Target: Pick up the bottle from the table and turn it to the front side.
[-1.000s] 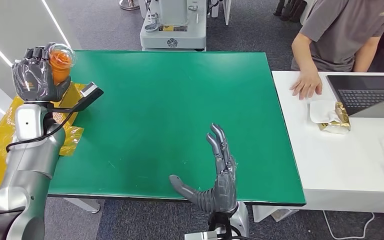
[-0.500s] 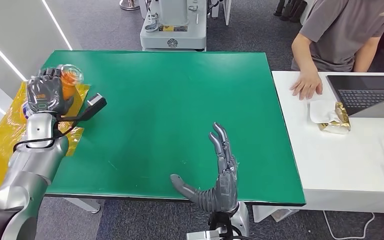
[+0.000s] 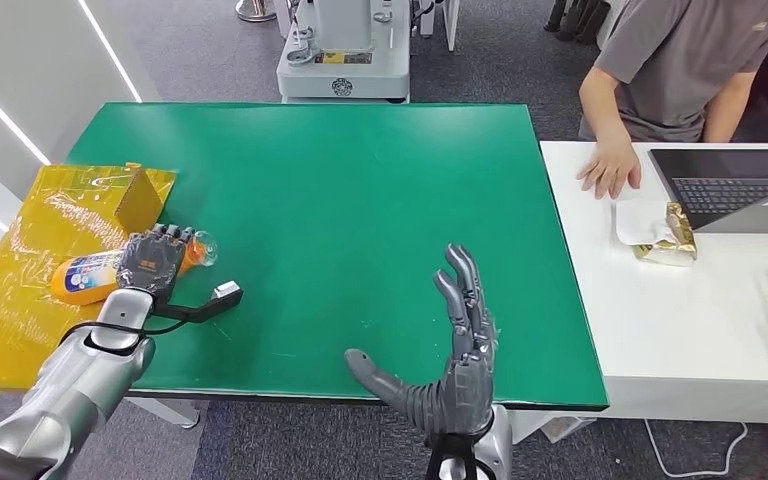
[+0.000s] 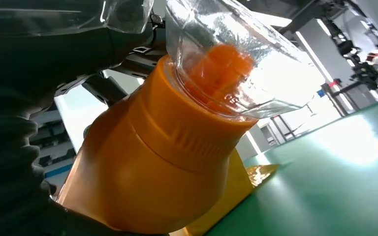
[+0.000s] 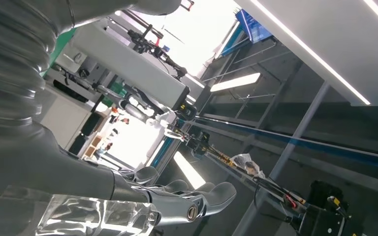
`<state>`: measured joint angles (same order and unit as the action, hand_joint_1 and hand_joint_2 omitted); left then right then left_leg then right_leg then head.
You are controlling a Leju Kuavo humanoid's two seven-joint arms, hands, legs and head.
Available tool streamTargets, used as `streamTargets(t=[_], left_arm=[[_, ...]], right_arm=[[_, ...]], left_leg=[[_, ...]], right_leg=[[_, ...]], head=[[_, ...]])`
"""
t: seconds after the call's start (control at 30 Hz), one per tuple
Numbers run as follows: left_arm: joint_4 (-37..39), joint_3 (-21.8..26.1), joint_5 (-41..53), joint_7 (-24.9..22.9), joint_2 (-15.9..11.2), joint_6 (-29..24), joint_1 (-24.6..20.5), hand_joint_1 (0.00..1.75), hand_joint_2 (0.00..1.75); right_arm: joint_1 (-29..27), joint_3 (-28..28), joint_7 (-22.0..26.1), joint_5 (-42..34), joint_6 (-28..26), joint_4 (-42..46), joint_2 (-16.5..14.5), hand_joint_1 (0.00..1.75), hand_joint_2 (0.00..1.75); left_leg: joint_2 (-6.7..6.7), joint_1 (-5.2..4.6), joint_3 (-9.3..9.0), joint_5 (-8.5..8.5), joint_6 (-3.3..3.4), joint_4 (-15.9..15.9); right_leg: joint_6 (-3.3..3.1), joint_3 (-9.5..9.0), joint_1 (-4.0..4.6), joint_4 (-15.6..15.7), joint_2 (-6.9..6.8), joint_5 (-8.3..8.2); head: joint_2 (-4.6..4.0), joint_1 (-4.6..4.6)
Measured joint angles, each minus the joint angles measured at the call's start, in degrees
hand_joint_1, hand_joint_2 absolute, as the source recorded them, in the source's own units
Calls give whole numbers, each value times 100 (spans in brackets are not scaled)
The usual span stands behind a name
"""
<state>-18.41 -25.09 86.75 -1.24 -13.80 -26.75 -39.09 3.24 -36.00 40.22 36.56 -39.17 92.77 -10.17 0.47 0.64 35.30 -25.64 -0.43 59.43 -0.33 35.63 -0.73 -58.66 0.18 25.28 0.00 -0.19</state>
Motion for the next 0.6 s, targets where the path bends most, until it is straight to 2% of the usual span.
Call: streamTargets(t=[0.27, 0.43, 0.47, 0.57, 0.6], left_arm=[[93, -586, 0, -22, -45, 188, 5, 175, 175], [123, -770, 1, -63, -45, 189, 6, 175, 175], [125, -791, 1, -64, -45, 188, 6, 164, 175], [128, -853, 0, -73, -42, 187, 6, 34, 175], [131, -867, -2, -91, -33, 186, 13, 0, 175]], right_arm=[[-40, 74, 0, 15, 1, 45, -32, 0, 175], [-46, 86, 0, 22, 0, 48, -40, 0, 175], [-46, 87, 0, 23, 0, 49, -41, 0, 175], [-51, 90, 0, 30, 1, 60, -41, 0, 175], [-54, 92, 0, 36, 2, 68, -42, 0, 175]], left_leg=[[5, 0, -14, 1, -2, -8], [4, -1, -14, 1, -3, -10], [4, -1, -14, 1, -2, -10], [3, -1, -14, 1, -2, -9], [3, -1, -14, 1, -2, -9]], right_leg=[[-5, -6, 0, -2, 5, -2], [-5, -6, 0, -2, 5, -1], [-5, -6, 0, -2, 5, -1], [-5, -6, 0, -1, 4, -1], [-5, -6, 0, -1, 4, -1]], head=[[0, -1], [0, 0], [0, 1], [0, 1], [0, 1]])
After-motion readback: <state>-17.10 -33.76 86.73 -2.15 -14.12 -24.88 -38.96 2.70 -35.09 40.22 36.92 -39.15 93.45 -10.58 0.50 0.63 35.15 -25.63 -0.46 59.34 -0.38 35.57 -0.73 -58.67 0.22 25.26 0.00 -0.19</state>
